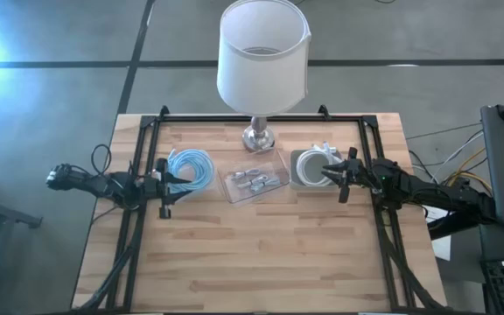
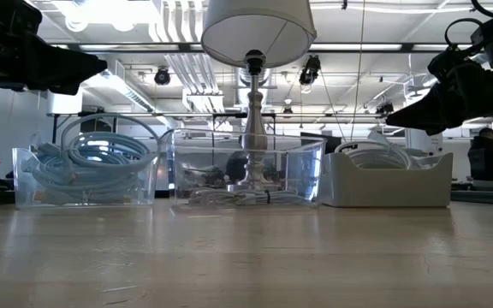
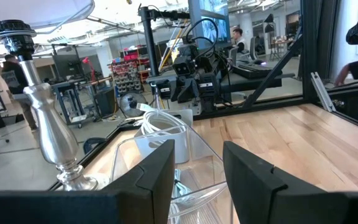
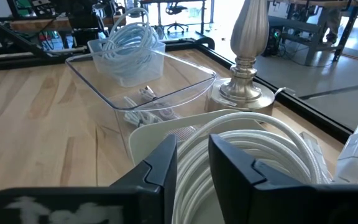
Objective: Pick & Place USB Port
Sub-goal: Return to Home Position
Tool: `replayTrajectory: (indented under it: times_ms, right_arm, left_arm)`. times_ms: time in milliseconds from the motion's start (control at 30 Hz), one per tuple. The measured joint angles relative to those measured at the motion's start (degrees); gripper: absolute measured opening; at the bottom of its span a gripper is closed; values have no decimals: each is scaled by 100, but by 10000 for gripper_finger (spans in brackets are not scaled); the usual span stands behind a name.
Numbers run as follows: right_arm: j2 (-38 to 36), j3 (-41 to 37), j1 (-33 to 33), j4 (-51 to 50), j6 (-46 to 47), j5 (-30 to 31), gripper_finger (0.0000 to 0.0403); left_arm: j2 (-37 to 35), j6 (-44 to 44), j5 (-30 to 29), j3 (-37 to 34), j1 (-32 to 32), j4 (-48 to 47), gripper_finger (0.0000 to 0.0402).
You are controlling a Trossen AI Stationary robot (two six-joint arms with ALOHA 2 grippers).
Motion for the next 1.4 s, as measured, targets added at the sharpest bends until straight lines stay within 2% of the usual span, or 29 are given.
replayTrajectory:
  times_ms: [400,1033,1400]
  right_arm:
    - [0,0,1,0,0,0,68]
    - [-2,0,2,0,0,0,91]
    - [-1,0,0,0,6,-1,71]
  left_arm:
    - [0,1,2,0,0,0,140]
    - [0,1,1,0,0,0,140]
    - [0,2,1,0,1,0,140]
